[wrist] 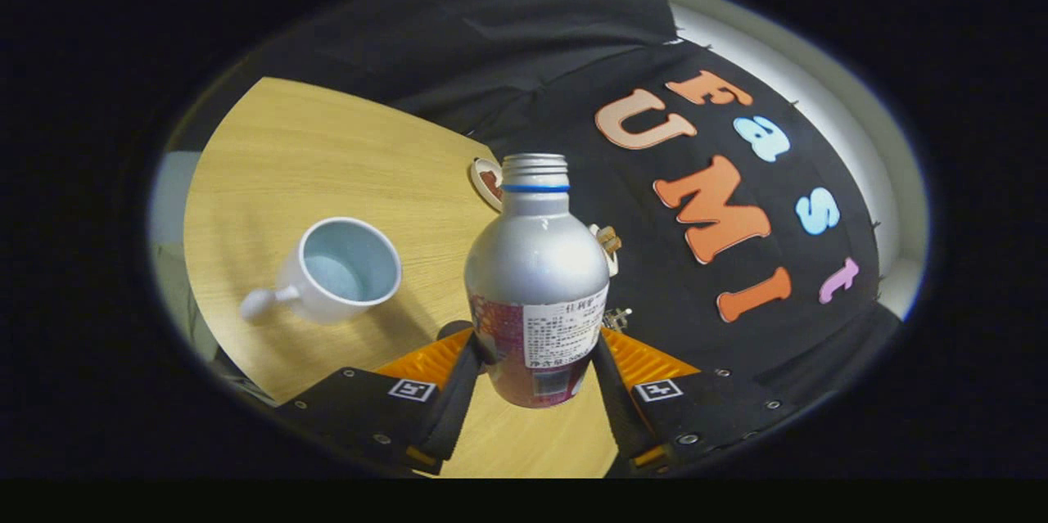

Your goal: Take the bottle from table, then pour the juice into the cup, finally place the bottle on the coaster

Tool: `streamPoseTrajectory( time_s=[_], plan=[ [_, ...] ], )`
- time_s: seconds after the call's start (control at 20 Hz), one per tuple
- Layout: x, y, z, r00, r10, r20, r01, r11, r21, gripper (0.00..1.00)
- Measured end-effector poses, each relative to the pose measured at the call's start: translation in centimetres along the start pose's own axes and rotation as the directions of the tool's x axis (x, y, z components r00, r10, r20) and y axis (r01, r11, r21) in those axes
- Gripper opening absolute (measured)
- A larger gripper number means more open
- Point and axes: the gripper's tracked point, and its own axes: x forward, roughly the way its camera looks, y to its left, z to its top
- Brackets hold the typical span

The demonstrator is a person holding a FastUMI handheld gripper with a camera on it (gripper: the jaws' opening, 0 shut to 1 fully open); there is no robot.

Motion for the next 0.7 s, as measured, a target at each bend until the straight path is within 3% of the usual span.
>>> streamPoseTrajectory(
  time_s=[0.2, 0.3, 0.7],
  plan=[
    [0.6, 0.1, -0.7, 0.998, 0.056, 0.003, -0.056, 0.974, 0.222, 0.73],
    [0.6, -0.3, -0.7, 0.997, 0.08, 0.023, -0.083, 0.941, 0.329, 0.73],
    [2.7, -0.8, -1.4, 0.988, 0.123, 0.095, -0.155, 0.741, 0.654, 0.73]
  ],
)
